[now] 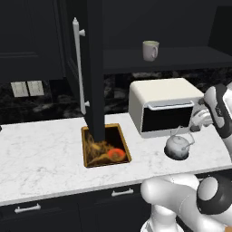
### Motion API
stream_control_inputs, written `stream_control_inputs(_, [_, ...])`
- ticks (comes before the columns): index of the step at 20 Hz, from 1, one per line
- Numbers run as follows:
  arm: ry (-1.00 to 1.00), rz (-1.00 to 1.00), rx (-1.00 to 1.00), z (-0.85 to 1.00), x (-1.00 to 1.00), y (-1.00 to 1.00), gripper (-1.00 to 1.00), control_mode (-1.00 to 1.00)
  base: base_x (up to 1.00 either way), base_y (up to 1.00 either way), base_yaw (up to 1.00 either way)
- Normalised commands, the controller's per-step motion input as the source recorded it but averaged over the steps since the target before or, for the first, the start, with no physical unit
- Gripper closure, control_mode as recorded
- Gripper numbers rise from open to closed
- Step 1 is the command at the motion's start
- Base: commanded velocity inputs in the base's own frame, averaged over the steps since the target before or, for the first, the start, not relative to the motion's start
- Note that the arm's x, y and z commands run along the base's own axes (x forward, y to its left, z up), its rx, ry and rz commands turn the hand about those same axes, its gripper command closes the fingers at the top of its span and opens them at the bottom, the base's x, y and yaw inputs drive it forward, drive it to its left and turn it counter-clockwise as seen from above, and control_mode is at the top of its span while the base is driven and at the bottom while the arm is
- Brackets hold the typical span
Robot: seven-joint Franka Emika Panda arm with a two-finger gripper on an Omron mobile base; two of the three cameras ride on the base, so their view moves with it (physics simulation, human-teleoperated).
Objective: Pick the kettle from the counter and place it on the tray. Then pick the mug from the cabinet and place it on the tray. Then close the cabinet doors.
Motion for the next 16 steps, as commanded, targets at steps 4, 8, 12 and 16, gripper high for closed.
stream_control_inputs(4, [0.0, 0.08, 0.02, -0.63, 0.24, -0.06, -1.0, -1.0, 0.0, 0.0, 0.0])
stream_control_inputs(8, [0.0, 0.09, 0.11, -0.48, 0.28, -0.25, -1.0, -1.0, 0.0, 0.0, 0.0])
stream_control_inputs(12, [0.0, 0.07, 0.14, -0.37, 0.32, -0.27, -1.0, -1.0, 0.0, 0.0, 0.0])
stream_control_inputs(16, [0.0, 0.06, 0.12, -0.29, 0.34, -0.09, -1.0, -1.0, 0.0, 0.0, 0.0])
